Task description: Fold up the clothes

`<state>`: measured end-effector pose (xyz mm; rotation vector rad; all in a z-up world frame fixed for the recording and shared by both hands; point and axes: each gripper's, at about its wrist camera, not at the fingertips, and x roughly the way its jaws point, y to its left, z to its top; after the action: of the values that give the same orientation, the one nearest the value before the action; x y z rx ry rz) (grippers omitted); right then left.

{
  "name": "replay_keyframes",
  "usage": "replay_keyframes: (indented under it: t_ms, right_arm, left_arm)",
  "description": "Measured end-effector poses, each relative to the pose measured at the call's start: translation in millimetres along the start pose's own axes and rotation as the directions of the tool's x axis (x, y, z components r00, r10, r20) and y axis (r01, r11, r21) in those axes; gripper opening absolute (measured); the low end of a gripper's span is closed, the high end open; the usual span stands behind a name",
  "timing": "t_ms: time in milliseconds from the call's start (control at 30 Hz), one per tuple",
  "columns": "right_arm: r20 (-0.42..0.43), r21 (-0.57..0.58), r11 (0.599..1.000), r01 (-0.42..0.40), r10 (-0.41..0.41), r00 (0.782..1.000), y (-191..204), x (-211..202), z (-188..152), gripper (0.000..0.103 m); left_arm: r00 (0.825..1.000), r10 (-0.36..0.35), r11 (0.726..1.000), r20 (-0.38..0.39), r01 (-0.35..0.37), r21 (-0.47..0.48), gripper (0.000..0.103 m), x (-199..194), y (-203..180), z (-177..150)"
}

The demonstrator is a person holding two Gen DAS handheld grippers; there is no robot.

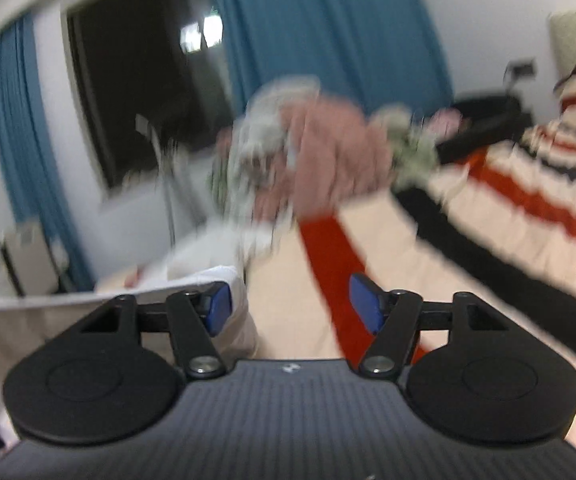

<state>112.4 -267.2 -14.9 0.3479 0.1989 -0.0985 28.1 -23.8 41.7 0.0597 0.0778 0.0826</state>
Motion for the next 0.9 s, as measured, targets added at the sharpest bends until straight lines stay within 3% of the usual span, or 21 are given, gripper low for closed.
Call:
replay_keyframes:
  t_ms: [67,133,333,567,700,833,900]
  right_arm:
    - [0.104,-0.04,0.999,0.028,-0.024,0.994,3.8,-11.7,4.4,0.066]
    - [0.153,-0.079,0.996,0.044,-0.031,0.988,5.1,-16.1,6.9,0.066]
    - [0.179,-0.151,0.987,0.045,-0.017,0.984,11.9,-19.9,2.8,0.066]
    - [0.203,-0.218,0.976,0.024,0.022,0.979,24.6,-32.6,-2.6,0.066]
    - [0.197,-0.222,0.975,0.013,0.032,0.98,24.5,-33.3,-2.2,0.066]
    - [0.141,-0.264,0.963,0.043,-0.006,0.99,22.4,-22.9,-8.0,0.066]
    - [0.036,-0.312,0.95,0.025,-0.015,0.999,25.8,-7.7,-15.5,0.066]
  left_arm:
    - [1.0,-0.011,1.0,-0.017,0.012,0.029,0.095,3.9,-5.9,-3.6]
    - [0.999,0.002,0.998,-0.051,0.001,0.065,0.095,9.6,-11.3,-9.9]
    - [0.978,0.011,0.987,-0.206,0.023,0.16,0.094,37.3,-21.9,-37.8]
    - [0.946,-0.089,0.985,-0.313,0.13,0.112,0.096,59.7,-19.3,-55.7]
    - [0.942,0.029,0.982,-0.334,0.036,0.187,0.094,81.4,-27.4,-66.2]
    - [0.932,0.11,0.994,-0.345,-0.101,0.044,0.094,91.2,6.7,-63.5]
    - [0.936,0.132,0.989,-0.325,-0.147,-0.021,0.094,88.9,23.6,-57.8]
